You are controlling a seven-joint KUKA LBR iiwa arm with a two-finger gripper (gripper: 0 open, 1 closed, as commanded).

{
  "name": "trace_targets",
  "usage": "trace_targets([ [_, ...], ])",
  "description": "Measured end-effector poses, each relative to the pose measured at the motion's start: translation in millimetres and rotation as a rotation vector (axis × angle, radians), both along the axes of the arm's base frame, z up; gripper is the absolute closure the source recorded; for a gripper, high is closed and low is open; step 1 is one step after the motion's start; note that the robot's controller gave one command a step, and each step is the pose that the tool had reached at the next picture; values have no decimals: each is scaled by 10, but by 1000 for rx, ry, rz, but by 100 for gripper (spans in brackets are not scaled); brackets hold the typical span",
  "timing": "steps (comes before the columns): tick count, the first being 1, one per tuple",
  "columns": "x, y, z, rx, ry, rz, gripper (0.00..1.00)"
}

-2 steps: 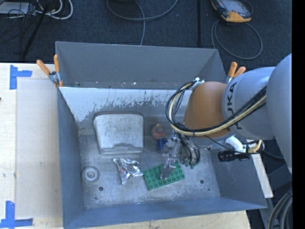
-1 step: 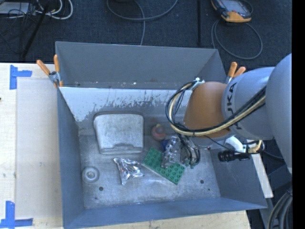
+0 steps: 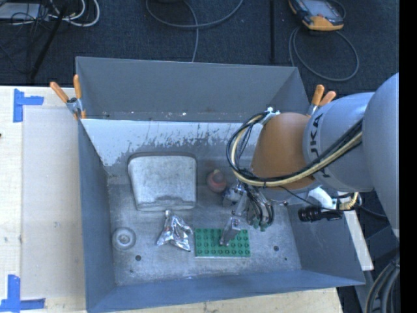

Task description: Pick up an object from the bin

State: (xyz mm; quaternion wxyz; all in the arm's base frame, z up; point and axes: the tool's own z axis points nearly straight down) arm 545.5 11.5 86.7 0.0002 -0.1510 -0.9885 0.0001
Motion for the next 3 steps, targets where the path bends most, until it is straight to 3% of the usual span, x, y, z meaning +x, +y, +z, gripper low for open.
trace_targets([
  [1,-6,8,12,2,5,0,100],
  [2,211,-566,1129,-3,-9,69,100],
  [3,-168,-27,1654,1,-4,384,100],
])
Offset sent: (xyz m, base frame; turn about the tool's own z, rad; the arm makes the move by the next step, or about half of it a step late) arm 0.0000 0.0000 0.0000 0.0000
